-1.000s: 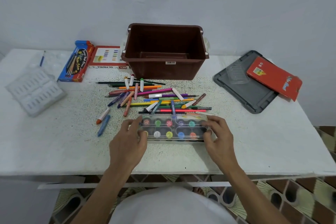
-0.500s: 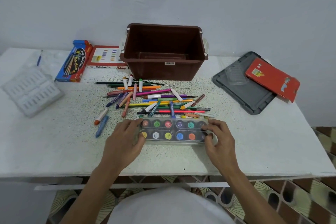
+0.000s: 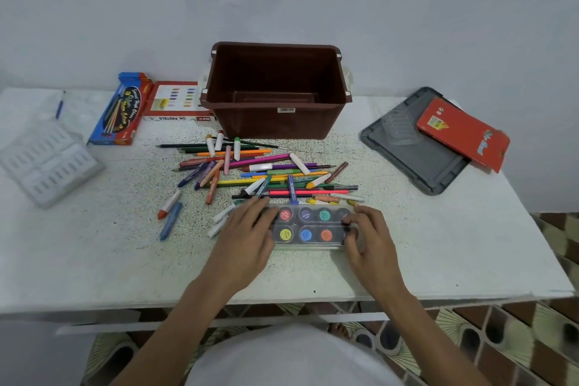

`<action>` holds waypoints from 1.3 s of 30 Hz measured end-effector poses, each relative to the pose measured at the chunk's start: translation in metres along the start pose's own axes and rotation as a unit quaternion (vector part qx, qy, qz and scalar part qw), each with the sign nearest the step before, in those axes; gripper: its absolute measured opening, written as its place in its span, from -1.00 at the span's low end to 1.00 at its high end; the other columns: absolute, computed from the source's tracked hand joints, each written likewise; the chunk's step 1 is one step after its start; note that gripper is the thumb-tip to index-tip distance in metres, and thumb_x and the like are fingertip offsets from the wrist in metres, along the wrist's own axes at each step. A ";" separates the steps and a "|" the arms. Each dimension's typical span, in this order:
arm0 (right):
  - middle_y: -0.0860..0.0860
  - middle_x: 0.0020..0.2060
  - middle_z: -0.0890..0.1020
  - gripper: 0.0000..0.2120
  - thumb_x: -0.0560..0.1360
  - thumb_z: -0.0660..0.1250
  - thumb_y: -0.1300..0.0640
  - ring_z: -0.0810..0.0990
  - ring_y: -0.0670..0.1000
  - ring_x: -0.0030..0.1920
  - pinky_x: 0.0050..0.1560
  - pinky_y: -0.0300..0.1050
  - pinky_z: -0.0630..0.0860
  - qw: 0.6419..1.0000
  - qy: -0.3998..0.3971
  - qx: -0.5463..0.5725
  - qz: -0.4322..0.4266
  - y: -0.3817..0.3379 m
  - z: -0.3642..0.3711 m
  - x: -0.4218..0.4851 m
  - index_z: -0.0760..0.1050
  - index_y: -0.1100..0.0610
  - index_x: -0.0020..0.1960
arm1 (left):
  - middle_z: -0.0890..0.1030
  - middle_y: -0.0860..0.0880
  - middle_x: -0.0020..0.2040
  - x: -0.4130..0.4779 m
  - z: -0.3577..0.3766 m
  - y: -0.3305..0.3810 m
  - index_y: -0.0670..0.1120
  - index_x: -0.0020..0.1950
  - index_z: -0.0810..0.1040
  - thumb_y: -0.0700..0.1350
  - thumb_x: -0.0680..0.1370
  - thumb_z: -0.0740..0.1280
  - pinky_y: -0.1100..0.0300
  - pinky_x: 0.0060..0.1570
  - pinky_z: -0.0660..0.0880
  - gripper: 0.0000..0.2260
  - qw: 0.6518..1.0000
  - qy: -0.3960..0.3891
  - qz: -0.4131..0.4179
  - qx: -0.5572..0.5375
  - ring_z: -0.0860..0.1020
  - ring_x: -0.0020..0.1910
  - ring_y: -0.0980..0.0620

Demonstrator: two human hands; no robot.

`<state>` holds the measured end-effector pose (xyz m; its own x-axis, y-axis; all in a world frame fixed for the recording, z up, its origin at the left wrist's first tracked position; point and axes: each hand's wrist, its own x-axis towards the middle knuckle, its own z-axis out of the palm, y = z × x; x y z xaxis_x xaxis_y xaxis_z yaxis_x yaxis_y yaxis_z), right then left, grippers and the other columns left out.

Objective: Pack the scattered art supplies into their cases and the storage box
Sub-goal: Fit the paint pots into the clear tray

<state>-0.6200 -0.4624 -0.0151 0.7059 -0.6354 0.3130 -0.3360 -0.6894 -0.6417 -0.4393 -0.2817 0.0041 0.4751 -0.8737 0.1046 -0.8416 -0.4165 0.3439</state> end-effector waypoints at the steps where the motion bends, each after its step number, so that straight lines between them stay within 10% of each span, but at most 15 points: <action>1: 0.05 0.19 0.46 -0.72 0.55 0.14 0.06 0.49 0.04 0.20 0.05 -0.14 0.51 1.000 -0.001 0.000 -0.003 0.001 0.000 0.000 0.53 0.17 0.08 | 0.39 -0.09 0.45 0.004 0.002 0.003 -0.10 0.44 0.40 0.04 0.62 0.00 -0.08 0.43 0.22 -0.54 1.000 -0.007 0.017 0.001 0.29 0.47 -0.09; 12: 0.00 0.15 0.49 -0.77 0.57 0.19 0.10 0.44 -0.01 0.23 0.24 -0.34 0.31 0.997 0.009 0.052 0.047 0.000 0.000 -0.005 0.56 0.13 0.12 | 0.30 0.00 0.49 0.053 0.001 0.011 0.06 0.53 0.25 0.37 0.52 0.15 0.01 0.40 0.19 -0.34 0.979 -0.086 0.179 0.036 0.23 0.45 -0.01; 20: -0.08 0.02 0.57 -0.75 0.53 0.41 0.14 0.57 -0.14 -0.06 -0.15 -0.39 0.48 0.971 0.030 0.154 0.183 -0.005 -0.010 -0.008 0.48 -0.04 0.16 | 0.38 0.05 0.39 0.052 0.013 0.007 0.04 0.50 0.29 0.38 0.48 0.21 0.03 0.32 0.33 -0.32 0.980 -0.064 0.186 0.012 0.30 0.36 0.04; 30: 0.07 -0.08 0.67 -0.68 0.50 0.45 0.04 0.65 0.01 -0.05 0.02 -0.03 0.60 0.890 0.033 0.292 0.349 -0.007 -0.013 -0.005 0.55 0.14 0.19 | 0.36 0.05 0.42 0.051 0.017 0.004 0.07 0.54 0.26 0.39 0.46 0.21 0.05 0.35 0.30 -0.28 0.981 -0.062 0.185 0.013 0.28 0.36 0.05; 39: -0.20 -0.10 0.64 -0.83 0.59 0.34 0.10 0.60 -0.28 -0.05 -0.09 -0.44 0.48 0.957 0.039 0.185 0.221 -0.017 -0.008 -0.021 0.58 -0.09 0.15 | 0.36 0.02 0.41 0.053 0.020 0.003 0.06 0.53 0.23 0.38 0.45 0.19 0.00 0.35 0.35 -0.27 0.979 -0.062 0.190 0.030 0.31 0.36 0.00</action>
<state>-0.6345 -0.4403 -0.0052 0.4917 -0.8708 -0.0040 -0.3370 -0.1860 -0.9230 -0.4217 -0.3337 -0.0079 0.0934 -0.9907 0.0991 -0.9670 -0.0665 0.2460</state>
